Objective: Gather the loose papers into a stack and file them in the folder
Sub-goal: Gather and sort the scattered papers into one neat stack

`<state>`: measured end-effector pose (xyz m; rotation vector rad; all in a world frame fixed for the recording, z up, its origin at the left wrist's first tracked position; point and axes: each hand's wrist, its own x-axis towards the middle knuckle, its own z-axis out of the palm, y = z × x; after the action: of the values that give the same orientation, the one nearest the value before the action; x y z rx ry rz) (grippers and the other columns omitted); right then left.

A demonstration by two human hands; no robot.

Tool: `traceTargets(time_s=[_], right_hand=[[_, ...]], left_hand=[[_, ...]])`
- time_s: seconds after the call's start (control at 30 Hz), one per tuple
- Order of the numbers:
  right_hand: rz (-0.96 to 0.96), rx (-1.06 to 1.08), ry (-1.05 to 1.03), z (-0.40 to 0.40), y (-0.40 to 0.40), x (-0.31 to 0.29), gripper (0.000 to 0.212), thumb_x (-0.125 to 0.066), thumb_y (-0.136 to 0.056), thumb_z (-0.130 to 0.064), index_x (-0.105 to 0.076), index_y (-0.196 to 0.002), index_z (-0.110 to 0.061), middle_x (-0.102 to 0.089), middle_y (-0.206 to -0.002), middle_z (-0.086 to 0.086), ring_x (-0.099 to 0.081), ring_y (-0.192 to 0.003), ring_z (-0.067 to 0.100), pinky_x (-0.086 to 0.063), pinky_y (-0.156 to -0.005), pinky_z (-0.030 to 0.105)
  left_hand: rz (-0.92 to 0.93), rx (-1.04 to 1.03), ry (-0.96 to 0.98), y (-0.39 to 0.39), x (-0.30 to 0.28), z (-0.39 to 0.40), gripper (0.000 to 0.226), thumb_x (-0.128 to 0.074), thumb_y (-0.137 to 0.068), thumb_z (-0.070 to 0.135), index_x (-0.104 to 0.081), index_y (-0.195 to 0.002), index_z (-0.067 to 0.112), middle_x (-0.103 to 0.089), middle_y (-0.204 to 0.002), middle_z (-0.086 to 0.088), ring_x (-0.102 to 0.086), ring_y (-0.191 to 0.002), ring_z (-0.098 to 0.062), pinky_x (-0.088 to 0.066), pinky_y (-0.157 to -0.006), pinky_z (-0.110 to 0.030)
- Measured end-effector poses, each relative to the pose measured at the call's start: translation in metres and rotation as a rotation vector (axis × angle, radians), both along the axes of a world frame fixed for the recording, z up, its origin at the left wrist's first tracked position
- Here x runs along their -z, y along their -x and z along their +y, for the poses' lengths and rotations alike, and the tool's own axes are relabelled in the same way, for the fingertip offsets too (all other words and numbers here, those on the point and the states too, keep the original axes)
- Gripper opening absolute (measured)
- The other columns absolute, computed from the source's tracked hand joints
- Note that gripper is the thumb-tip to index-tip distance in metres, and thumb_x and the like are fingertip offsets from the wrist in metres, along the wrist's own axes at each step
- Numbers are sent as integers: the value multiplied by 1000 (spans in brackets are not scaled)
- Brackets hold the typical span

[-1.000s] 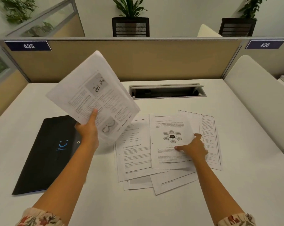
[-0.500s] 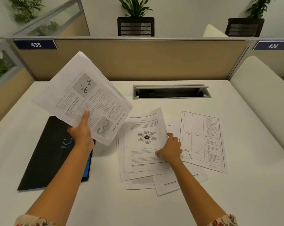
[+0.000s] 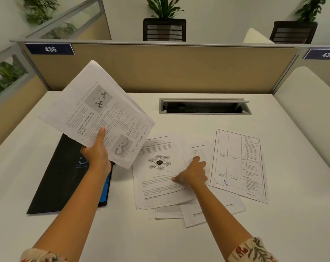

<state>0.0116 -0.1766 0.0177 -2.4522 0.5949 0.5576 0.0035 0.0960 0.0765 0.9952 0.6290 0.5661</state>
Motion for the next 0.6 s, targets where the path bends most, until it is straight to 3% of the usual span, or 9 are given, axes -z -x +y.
traceTargets(time_s=[0.1,0.23,0.4,0.6], right_hand=[[19,17,2,-1,-2,5,127,-96,-49,-44,-19,-145,-14,-49,-141,10,-47,-132,33,-34,-110,51],[-22,45,-44,-2,3,7,101,-96,-49,-47,-44,-129,-14,-60,-127,6,-57,-122,30,-50,-97,43],[-185,-6,-191,-17,6,10,58,-83,-73,-29,-60,-123,-13,-67,-116,7,-65,-106,29,-53,-80,37],[-342,133,-458,-68,10,11,38,-71,-88,-26,-64,-122,-10,-70,-108,4,-66,-100,27,-53,-85,35]], left_hand=[[1,-6,-2,1,-1,-1,49,-85,-75,34,-62,-118,36,-76,-98,19,-74,-92,-7,-62,-64,-31],[6,1,-7,2,0,-4,42,-84,-77,32,-62,-113,39,-77,-100,16,-74,-93,-8,-62,-66,-32],[21,14,-4,1,0,-8,43,-85,-76,34,-59,-109,41,-75,-106,12,-74,-93,-8,-63,-69,-36],[-5,81,-10,-3,-4,-18,44,-86,-74,35,-65,-112,43,-76,-105,15,-74,-95,-11,-63,-68,-37]])
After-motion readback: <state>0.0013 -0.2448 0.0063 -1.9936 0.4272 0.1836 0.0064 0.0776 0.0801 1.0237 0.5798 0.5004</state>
